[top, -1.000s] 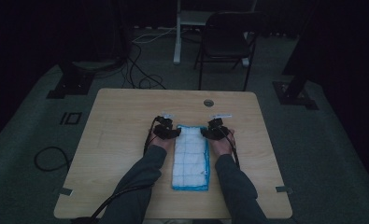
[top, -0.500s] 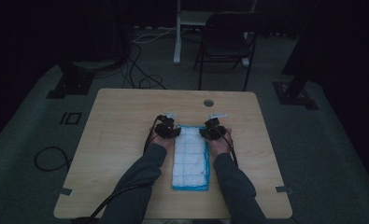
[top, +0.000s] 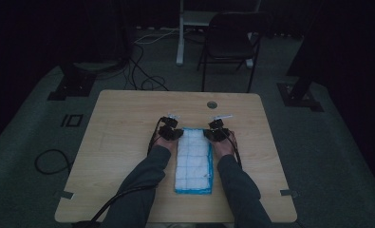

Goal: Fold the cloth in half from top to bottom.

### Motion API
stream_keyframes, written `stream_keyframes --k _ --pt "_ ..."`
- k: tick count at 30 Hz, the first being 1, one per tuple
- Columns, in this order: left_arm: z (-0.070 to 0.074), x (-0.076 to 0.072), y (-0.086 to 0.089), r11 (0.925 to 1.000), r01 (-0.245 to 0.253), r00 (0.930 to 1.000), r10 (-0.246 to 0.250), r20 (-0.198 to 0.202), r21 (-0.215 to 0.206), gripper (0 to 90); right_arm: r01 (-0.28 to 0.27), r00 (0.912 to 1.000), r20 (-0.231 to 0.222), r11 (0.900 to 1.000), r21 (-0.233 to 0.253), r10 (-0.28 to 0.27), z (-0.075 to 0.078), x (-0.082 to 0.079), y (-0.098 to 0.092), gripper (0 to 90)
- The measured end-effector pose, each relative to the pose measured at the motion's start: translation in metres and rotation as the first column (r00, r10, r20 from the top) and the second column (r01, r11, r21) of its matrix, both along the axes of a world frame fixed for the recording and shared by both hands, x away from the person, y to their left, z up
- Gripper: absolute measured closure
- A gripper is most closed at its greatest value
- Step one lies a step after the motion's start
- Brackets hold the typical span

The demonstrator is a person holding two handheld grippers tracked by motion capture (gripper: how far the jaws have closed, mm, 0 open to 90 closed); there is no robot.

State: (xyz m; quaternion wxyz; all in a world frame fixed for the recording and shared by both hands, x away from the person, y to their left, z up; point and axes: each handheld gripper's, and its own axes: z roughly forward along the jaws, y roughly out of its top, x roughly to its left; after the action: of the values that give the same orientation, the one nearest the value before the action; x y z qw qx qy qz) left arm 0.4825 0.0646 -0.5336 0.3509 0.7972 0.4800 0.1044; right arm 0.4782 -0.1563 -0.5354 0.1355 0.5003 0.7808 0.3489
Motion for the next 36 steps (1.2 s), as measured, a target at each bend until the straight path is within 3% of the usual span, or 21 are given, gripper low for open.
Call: stream_keyframes --k 14,36 --pt "0.011 0.001 0.003 0.9998 0.008 0.9997 -0.008 0.023 -0.017 87.5 -0.001 0.9989 0.048 1.0 0.007 0.001 0.008 0.0 -0.003 85.1" --pt "0.042 -0.004 0.009 0.9977 0.026 0.9914 -0.017 0.13 -0.063 87.6 -0.014 0.9889 0.148 1.0 0.027 0.01 0.038 -0.005 -0.005 85.2"
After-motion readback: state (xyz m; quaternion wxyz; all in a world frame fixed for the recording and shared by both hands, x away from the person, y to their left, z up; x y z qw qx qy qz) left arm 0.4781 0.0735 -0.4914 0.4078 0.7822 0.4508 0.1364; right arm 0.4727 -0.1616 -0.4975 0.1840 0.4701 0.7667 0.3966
